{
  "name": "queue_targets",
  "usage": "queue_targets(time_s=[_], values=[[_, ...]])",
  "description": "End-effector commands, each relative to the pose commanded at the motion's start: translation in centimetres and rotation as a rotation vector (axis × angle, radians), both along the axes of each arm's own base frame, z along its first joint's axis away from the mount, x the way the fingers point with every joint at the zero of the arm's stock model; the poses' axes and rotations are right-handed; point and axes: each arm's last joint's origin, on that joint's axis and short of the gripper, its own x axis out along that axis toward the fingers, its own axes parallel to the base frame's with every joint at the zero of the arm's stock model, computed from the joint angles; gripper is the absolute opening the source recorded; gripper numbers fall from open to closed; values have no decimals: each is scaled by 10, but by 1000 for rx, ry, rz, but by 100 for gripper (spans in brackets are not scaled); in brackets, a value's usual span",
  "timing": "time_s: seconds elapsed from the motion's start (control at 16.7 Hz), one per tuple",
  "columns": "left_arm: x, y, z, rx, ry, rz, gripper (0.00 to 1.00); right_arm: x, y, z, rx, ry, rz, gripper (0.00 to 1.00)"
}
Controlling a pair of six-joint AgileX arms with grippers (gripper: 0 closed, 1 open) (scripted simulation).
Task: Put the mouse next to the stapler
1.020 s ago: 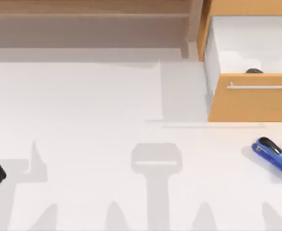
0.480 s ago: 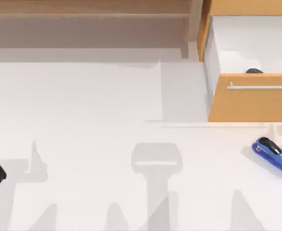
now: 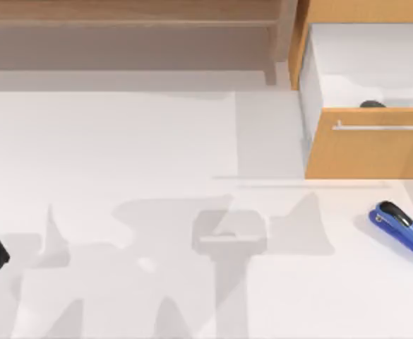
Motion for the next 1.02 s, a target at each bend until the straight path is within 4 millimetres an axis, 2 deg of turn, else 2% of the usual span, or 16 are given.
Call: queue_targets(time_s=[0.18, 0.36, 0.48, 0.6, 0.78, 1.02], values=[[0, 0, 0, 0, 0, 0, 100, 65, 14, -17, -8, 193, 3, 100], [0, 0, 0, 0, 0, 0, 100, 121, 28, -50, -20, 365, 0, 100], [0, 0, 0, 0, 0, 0, 100, 149, 35, -77, -29, 462, -5, 100], [0, 0, 0, 0, 0, 0, 100, 170, 40, -102, -37, 541, -12, 100], [0, 0, 0, 0, 0, 0, 100, 189, 43, -131, -43, 615, -24, 100], [0, 0, 0, 0, 0, 0, 100, 197, 44, -140, -43, 634, -31, 100]])
